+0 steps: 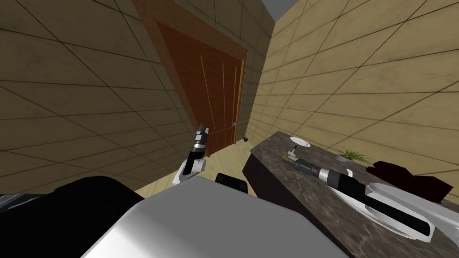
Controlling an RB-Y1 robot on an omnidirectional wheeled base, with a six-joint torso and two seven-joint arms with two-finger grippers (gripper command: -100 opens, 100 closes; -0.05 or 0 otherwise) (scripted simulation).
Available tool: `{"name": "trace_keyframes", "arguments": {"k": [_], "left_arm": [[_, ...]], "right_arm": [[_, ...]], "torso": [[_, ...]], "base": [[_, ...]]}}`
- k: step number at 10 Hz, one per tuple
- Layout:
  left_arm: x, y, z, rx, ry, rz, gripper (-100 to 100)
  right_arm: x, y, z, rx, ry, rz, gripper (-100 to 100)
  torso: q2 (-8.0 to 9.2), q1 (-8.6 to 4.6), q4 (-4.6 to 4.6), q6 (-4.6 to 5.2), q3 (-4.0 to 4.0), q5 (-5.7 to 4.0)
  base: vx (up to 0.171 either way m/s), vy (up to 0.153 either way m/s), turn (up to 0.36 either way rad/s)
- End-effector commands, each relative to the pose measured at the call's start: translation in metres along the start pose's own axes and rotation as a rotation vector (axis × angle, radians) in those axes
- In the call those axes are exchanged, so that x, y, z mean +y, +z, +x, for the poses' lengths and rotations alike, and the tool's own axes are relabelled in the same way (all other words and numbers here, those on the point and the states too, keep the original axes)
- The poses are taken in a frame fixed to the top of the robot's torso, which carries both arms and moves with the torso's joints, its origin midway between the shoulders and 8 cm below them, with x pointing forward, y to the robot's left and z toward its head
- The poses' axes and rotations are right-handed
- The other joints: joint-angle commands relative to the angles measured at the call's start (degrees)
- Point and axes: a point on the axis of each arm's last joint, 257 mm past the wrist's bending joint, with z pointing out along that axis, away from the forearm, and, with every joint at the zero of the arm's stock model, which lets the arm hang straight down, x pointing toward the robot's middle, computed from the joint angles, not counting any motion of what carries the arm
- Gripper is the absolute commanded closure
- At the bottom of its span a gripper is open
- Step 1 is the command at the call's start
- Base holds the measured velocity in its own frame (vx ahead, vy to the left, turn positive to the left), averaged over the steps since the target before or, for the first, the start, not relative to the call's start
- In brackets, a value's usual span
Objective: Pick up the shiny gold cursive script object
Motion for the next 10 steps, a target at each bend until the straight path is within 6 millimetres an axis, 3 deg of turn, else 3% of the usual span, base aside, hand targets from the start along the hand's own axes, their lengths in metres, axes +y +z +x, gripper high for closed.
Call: {"name": "trace_keyframes", "arguments": {"k": [1,2,3,4,5,7,8,10], "left_arm": [[0.0,0.0,0.0,0.0,0.0,0.0,0],[0.0,0.0,0.0,0.0,0.0,0.0,0],[0.0,0.0,0.0,0.0,0.0,0.0,0],[0.0,0.0,0.0,0.0,0.0,0.0,0],[0.0,0.0,0.0,0.0,0.0,0.0,0],[0.0,0.0,0.0,0.0,0.0,0.0,0],[0.0,0.0,0.0,0.0,0.0,0.0,0],[0.0,0.0,0.0,0.0,0.0,0.0,0]], "right_arm": [[-0.007,-0.013,0.009,0.055,-0.033,0.018,-100],[-0.017,-0.027,0.038,0.139,-0.059,0.04,-100],[-0.022,-0.032,0.034,0.152,-0.076,0.047,-100],[-0.033,-0.051,0.06,0.242,-0.108,0.068,-100],[-0.034,-0.052,0.059,0.245,-0.112,0.07,-100],[-0.053,-0.094,0.106,0.42,-0.17,0.101,-100],[-0.054,-0.095,0.106,0.422,-0.172,0.102,-100],[-0.065,-0.139,0.147,0.579,-0.216,0.115,-100]], "torso": [[0.0,0.0,0.0,0.0,0.0,0.0],[0.02,-0.01,0.01,0.06,0.01,0.02],[-0.01,-0.01,0.0,0.02,0.0,0.02],[0.05,0.0,0.01,0.06,0.02,0.01],[-0.01,-0.01,0.0,0.01,-0.01,0.01],[0.04,-0.02,0.01,0.03,0.02,0.01],[-0.09,-0.03,-0.02,0.02,-0.05,0.0],[-0.04,0.01,-0.01,0.03,-0.03,0.01]], "base": [[0.078,0.014,0.112],[0.087,0.015,0.191],[0.067,0.012,0.099],[0.084,0.011,0.208],[0.073,0.001,0.125],[0.095,0.008,0.223],[0.097,0.004,0.113],[0.097,0.006,0.225]]}}
